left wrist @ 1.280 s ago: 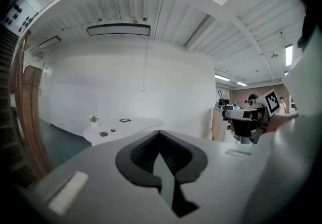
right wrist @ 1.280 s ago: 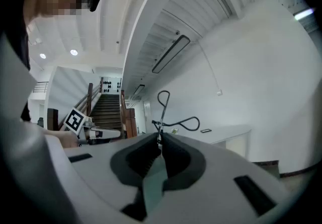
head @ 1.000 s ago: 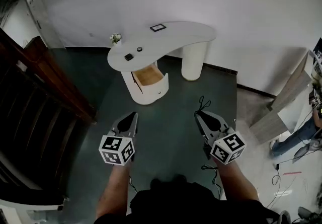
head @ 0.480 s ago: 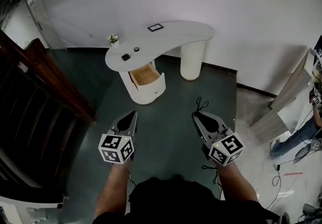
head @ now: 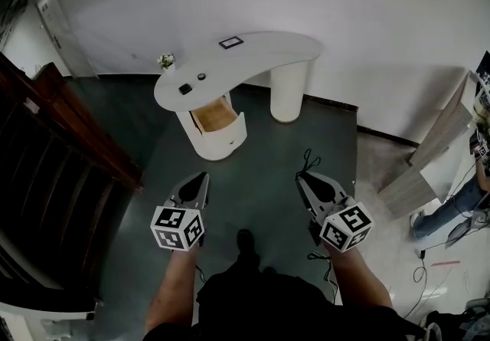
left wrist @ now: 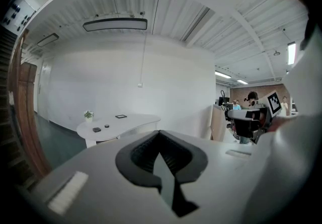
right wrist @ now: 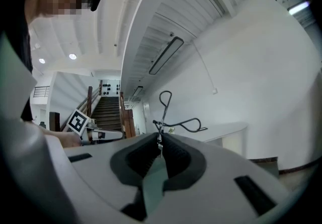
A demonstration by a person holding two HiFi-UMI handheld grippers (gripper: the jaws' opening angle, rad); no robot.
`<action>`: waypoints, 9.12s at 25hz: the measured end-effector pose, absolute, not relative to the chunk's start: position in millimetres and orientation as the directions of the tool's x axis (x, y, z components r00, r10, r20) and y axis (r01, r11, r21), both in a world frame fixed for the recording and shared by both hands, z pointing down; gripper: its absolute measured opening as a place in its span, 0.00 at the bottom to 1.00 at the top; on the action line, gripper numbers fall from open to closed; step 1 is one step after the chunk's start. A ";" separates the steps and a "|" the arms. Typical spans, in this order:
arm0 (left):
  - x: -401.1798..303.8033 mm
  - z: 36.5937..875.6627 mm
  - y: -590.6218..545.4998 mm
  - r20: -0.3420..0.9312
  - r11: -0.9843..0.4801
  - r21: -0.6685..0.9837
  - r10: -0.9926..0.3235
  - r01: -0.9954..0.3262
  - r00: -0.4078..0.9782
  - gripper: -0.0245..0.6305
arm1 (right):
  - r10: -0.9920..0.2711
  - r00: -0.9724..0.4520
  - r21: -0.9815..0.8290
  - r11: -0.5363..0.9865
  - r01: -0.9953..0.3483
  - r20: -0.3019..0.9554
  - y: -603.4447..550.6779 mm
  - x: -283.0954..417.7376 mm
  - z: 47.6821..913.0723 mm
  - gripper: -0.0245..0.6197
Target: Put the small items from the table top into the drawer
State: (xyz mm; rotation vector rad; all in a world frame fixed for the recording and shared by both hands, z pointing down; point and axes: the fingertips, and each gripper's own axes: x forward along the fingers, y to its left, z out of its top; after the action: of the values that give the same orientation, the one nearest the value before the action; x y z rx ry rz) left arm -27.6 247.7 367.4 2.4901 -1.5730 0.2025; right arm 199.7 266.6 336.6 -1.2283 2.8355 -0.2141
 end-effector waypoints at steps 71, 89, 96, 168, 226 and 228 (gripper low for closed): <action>-22.4 445.1 -203.5 0.345 -0.291 0.177 -0.876 -0.940 0.336 0.05 | -0.536 -0.823 -0.273 0.777 -0.568 0.187 -251.9 165.3 407.2 0.10; -38.5 440.8 -209.9 0.380 -0.086 0.127 -0.916 -0.988 0.129 0.05 | -0.323 -0.929 -0.301 0.881 -0.365 0.181 -282.4 127.1 419.4 0.10; -99.0 447.6 -194.5 0.333 -0.033 0.156 -0.939 -0.987 0.084 0.05 | -0.261 -0.940 -0.250 0.916 -0.313 0.218 -271.9 56.6 415.7 0.10; -199.2 699.6 -168.0 0.559 0.341 0.351 -0.823 -0.872 -0.097 0.05 | 0.300 -0.143 -0.150 0.767 0.624 0.943 -234.3 -131.0 853.8 0.10; -145.1 516.4 -166.8 0.458 0.277 0.225 -0.876 -0.934 -0.149 0.05 | 0.198 -0.821 -0.201 0.974 0.104 0.536 -249.0 -26.8 560.9 0.06; -135.4 505.0 -169.9 0.450 0.295 0.206 -0.875 -0.933 -0.178 0.05 | 0.199 -0.843 -0.231 0.969 0.091 0.500 -260.7 -11.2 550.4 0.06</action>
State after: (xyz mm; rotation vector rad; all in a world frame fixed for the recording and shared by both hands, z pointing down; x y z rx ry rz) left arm -135.4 -169.9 505.0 1.6093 -2.0842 0.1570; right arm -11.2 -260.7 550.4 0.2909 3.6561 -0.3809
